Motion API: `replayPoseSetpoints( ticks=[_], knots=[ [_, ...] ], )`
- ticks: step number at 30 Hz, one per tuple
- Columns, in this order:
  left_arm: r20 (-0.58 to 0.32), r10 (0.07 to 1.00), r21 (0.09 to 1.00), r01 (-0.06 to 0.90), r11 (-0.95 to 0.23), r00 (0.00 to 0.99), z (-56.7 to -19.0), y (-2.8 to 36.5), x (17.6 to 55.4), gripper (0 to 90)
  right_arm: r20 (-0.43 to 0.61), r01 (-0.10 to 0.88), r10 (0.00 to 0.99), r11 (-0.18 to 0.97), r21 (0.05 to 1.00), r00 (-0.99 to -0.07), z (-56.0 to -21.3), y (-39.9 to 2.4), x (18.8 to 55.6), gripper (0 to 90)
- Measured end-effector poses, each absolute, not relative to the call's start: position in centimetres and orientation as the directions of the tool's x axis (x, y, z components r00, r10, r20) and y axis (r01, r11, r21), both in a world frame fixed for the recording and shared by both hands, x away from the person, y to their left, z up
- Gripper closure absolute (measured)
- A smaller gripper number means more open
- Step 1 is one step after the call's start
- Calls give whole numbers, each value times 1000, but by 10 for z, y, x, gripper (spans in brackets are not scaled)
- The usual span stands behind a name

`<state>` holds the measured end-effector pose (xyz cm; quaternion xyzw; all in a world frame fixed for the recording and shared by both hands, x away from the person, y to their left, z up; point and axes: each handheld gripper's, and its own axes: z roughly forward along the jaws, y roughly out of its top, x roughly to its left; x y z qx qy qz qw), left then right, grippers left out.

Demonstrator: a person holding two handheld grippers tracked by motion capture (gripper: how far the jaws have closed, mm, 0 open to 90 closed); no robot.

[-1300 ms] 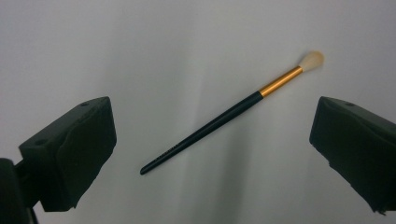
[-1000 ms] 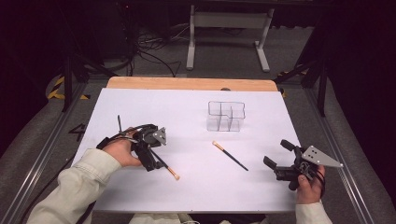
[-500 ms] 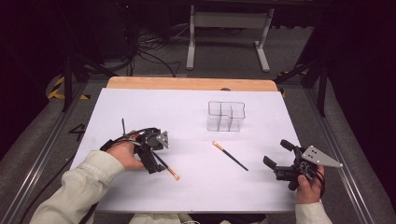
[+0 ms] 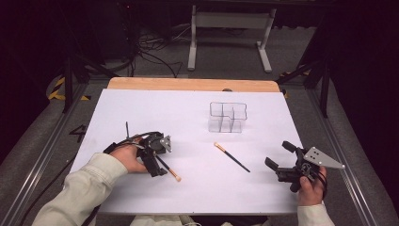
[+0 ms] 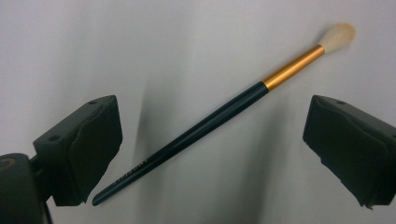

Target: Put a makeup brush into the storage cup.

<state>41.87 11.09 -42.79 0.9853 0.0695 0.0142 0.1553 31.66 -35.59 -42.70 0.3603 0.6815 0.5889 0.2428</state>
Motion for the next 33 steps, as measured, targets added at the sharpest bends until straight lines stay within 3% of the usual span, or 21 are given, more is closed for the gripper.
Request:
replayPoseSetpoints(
  ticks=[7, 17, 23, 33],
  knots=[
    [-2, 144, 289, 139, -947, 990, -431, 110, 418, 84, 97, 204, 775, 42, 978, -625, -427, -356, 317, 2],
    [-5, 149, 256, 145, -956, 989, -432, 109, 418, 268, 102, 211, 776, 41, 977, -623, -428, -356, 317, 2],
    [-6, 145, 248, 142, -958, 989, -428, 108, 418, 504, 102, 214, 775, 44, 976, -624, -428, -356, 317, 2],
    [6, 151, 203, 146, -968, 989, -425, 105, 419, 790, 101, 214, 772, 45, 976, -627, -428, -356, 317, 2]
  ],
)
